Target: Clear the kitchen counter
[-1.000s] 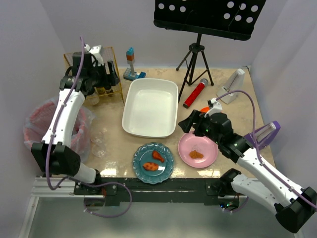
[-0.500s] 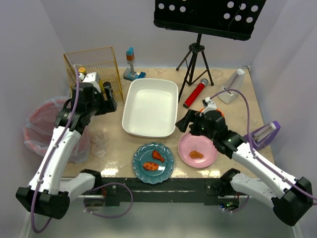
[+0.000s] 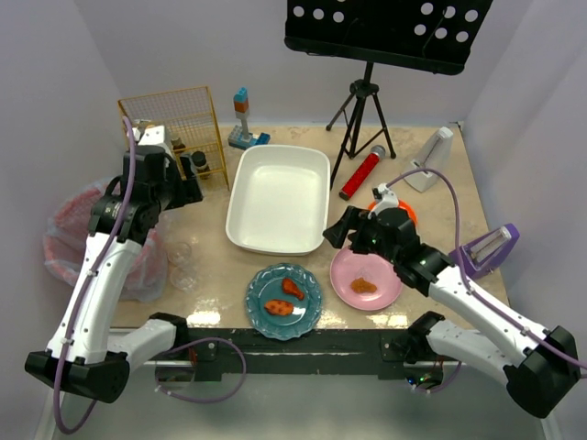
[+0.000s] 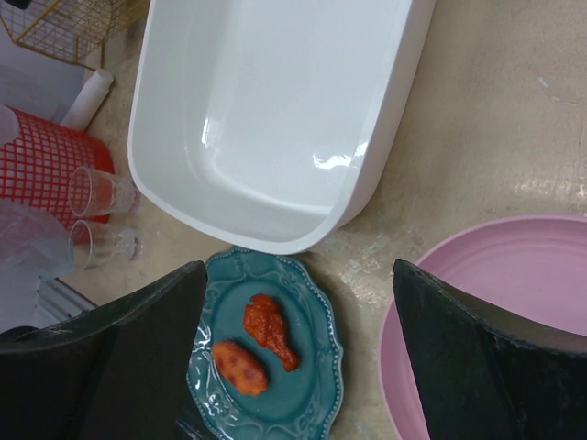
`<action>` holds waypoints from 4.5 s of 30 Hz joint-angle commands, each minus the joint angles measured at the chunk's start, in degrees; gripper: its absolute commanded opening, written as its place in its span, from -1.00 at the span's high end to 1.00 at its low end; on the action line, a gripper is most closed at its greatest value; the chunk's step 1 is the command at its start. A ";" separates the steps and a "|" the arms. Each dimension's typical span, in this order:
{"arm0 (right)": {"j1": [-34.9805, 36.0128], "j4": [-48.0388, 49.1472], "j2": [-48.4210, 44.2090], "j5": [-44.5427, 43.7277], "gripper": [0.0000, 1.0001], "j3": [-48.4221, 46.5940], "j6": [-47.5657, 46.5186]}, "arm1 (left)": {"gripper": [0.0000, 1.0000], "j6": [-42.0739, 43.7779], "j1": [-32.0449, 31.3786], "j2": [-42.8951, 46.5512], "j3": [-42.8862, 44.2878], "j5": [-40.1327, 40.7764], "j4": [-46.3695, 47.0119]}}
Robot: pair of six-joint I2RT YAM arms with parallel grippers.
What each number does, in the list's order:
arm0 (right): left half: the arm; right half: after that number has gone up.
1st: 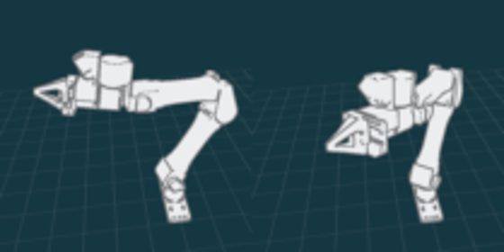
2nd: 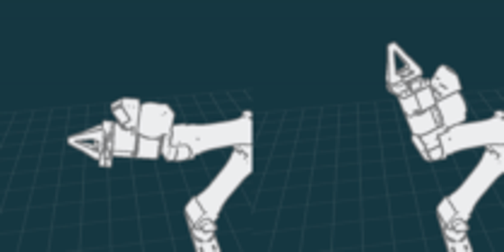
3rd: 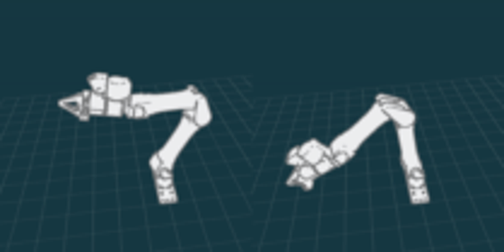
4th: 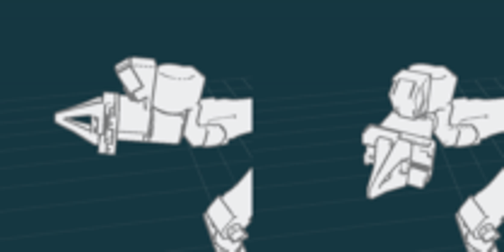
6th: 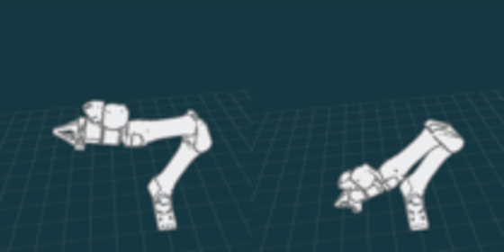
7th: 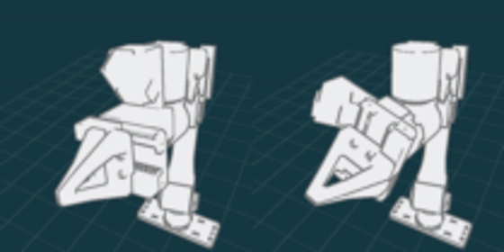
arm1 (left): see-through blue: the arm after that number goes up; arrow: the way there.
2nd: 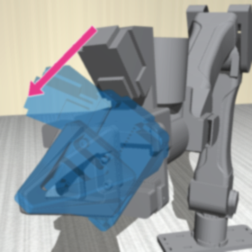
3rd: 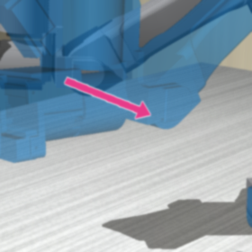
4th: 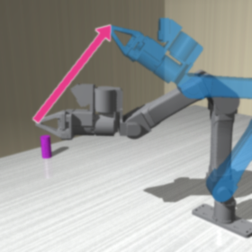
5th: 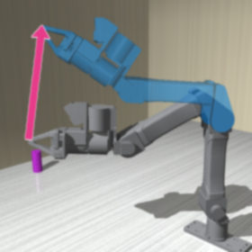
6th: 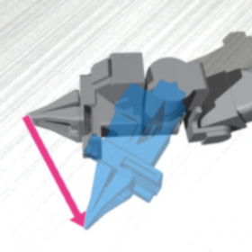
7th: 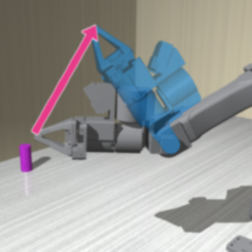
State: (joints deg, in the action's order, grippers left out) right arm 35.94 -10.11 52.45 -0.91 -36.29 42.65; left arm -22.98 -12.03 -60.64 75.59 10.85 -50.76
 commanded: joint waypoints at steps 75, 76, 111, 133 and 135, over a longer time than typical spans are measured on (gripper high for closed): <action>30.77 7.21 76.23 -16.05 1.00 -73.57 2.52 | -0.64 7.34 10.63 -6.33 16.17 -11.11 0.49; 30.77 6.95 75.44 -17.10 1.00 -73.48 2.26 | -0.64 7.34 10.63 -6.33 16.34 -11.12 0.58; 10.20 26.28 7.41 8.64 1.00 -29.36 5.95 | -0.62 -52.68 8.17 7.91 -12.22 -62.00 71.84; 9.14 32.52 8.38 12.69 1.00 -29.71 9.20 | -0.65 -49.97 -0.89 8.43 -14.95 -57.08 71.59; 9.14 32.61 8.02 12.25 1.00 -29.54 9.20 | -0.65 -50.67 -0.98 8.26 -15.30 -57.34 72.47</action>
State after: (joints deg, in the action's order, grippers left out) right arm 45.30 18.13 63.09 10.26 -64.07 50.65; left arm -73.41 -12.78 -52.75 60.73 -47.07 19.09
